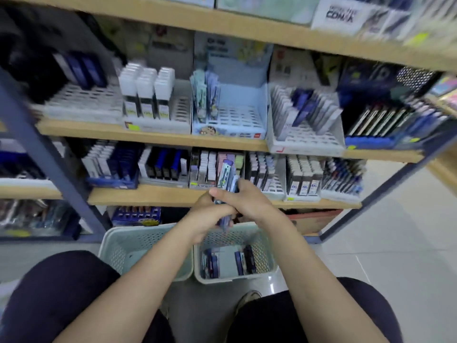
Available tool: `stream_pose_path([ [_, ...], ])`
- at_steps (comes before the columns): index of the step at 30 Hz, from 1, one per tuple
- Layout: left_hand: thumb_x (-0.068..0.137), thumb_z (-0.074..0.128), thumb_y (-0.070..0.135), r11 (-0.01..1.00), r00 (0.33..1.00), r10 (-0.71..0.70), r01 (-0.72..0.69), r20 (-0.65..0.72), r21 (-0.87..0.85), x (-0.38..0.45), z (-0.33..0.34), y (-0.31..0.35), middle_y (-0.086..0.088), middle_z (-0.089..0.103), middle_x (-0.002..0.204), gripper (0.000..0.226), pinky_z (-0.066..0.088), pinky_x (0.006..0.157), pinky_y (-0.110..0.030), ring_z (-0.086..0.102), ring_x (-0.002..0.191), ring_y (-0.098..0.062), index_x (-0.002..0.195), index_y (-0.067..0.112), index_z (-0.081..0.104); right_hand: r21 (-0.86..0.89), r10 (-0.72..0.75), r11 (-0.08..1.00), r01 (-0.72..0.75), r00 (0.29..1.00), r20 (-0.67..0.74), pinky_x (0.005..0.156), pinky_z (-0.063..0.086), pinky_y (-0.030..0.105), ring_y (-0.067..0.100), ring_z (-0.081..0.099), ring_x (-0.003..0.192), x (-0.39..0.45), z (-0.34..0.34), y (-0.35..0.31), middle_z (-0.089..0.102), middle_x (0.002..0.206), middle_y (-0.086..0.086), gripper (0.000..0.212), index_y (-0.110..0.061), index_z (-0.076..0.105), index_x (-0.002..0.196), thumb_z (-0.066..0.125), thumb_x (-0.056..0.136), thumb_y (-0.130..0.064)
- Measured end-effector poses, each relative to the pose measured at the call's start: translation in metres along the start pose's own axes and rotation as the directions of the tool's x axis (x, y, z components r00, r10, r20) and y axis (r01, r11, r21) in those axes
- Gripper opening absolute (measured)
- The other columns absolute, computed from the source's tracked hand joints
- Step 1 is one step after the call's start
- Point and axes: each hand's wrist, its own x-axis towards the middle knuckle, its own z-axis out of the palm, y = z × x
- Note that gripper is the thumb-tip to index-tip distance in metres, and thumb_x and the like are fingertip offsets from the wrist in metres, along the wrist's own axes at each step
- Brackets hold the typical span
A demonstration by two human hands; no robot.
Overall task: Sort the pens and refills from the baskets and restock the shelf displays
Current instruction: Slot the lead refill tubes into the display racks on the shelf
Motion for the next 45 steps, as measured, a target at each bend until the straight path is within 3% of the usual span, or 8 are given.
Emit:
stream_pose_path([
  [4,0.087,0.065,-0.002,0.982,0.986,0.163,-0.160,0.022,-0.102,-0.026,-0.011,0.039,-0.007,0.061,0.060,0.014,0.049,0.051,-0.030,0.057,0.050,-0.019,0.095,0.008,0.061,-0.068,-0.132,0.989,0.128,0.990,-0.057,0.057,0.042,0.020,0.009,0.060,0.063,-0.020,-0.010,-0.043,0.068,0.073,-0.001,0.039,-0.012,0.068,0.094,0.071,0.087,-0.050],
  [8,0.077,0.077,0.014,0.943,0.964,0.266,-0.260,-0.003,-0.207,-0.044,-0.024,0.063,-0.011,0.062,0.064,0.026,0.048,0.050,-0.028,0.056,0.049,-0.021,0.096,0.004,0.064,0.175,-0.214,0.956,0.235,0.968,-0.128,0.062,0.051,0.036,0.024,0.062,0.055,-0.025,-0.013,-0.064,0.069,0.071,0.008,0.031,-0.010,0.059,0.100,0.078,0.086,-0.030],
  [19,0.091,0.072,0.012,0.906,0.922,0.363,-0.383,-0.133,-0.179,-0.038,-0.036,0.078,-0.002,0.065,0.060,0.007,0.048,0.047,-0.029,0.056,0.044,-0.018,0.094,0.008,0.067,0.193,-0.158,0.958,0.213,0.951,-0.264,0.040,0.034,0.022,0.014,0.043,0.040,-0.024,-0.018,-0.091,0.049,0.046,-0.002,0.024,-0.013,0.054,0.075,0.067,0.095,-0.019],
  [25,0.094,0.071,0.022,0.903,0.907,0.371,-0.402,-0.199,-0.150,-0.009,-0.044,0.084,-0.002,0.065,0.063,0.014,0.053,0.055,-0.030,0.059,0.050,-0.016,0.092,0.009,0.065,0.459,-0.069,0.872,0.171,0.971,-0.231,0.048,0.044,0.026,0.017,0.055,0.051,-0.005,-0.034,-0.099,0.070,0.080,0.009,0.010,-0.010,0.052,0.095,0.054,0.103,-0.016],
  [31,0.094,0.070,0.023,0.929,0.916,0.370,-0.359,-0.156,0.093,0.007,-0.061,0.086,-0.005,0.062,0.066,0.018,0.050,0.052,-0.026,0.056,0.050,-0.016,0.088,0.009,0.060,0.126,-0.147,0.974,0.187,0.951,-0.272,0.052,0.035,0.024,0.007,0.046,0.048,0.022,-0.039,-0.103,0.061,0.067,0.000,0.024,-0.018,0.058,0.081,0.062,0.097,-0.034],
  [36,0.093,0.070,0.016,0.934,0.943,0.333,-0.331,0.006,0.132,0.008,-0.068,0.085,-0.008,0.060,0.064,0.015,0.049,0.051,-0.028,0.055,0.054,-0.023,0.087,0.008,0.059,0.161,-0.120,0.972,0.170,0.953,-0.278,0.057,0.037,0.028,0.005,0.049,0.047,0.034,-0.035,-0.113,0.059,0.069,-0.001,0.033,-0.018,0.067,0.091,0.058,0.095,-0.050],
  [41,0.092,0.069,0.010,0.926,0.939,0.339,-0.343,0.055,0.158,0.010,-0.070,0.084,-0.005,0.059,0.060,0.012,0.047,0.051,-0.030,0.053,0.052,-0.023,0.083,0.010,0.060,0.081,-0.108,0.989,0.124,0.978,-0.180,0.078,0.043,0.030,0.012,0.063,0.088,0.037,-0.019,-0.106,0.072,0.099,-0.010,0.057,-0.039,0.072,0.093,0.058,0.063,-0.085],
  [45,0.092,0.069,0.013,0.923,0.943,0.311,-0.330,0.119,0.197,0.009,-0.071,0.079,-0.011,0.057,0.064,0.011,0.046,0.052,-0.029,0.053,0.053,-0.023,0.087,0.009,0.060,0.088,-0.133,0.985,0.146,0.981,-0.139,0.085,0.044,0.029,0.005,0.059,0.095,0.029,-0.020,-0.104,0.069,0.108,-0.020,0.049,-0.044,0.072,0.096,0.054,0.071,-0.083],
])
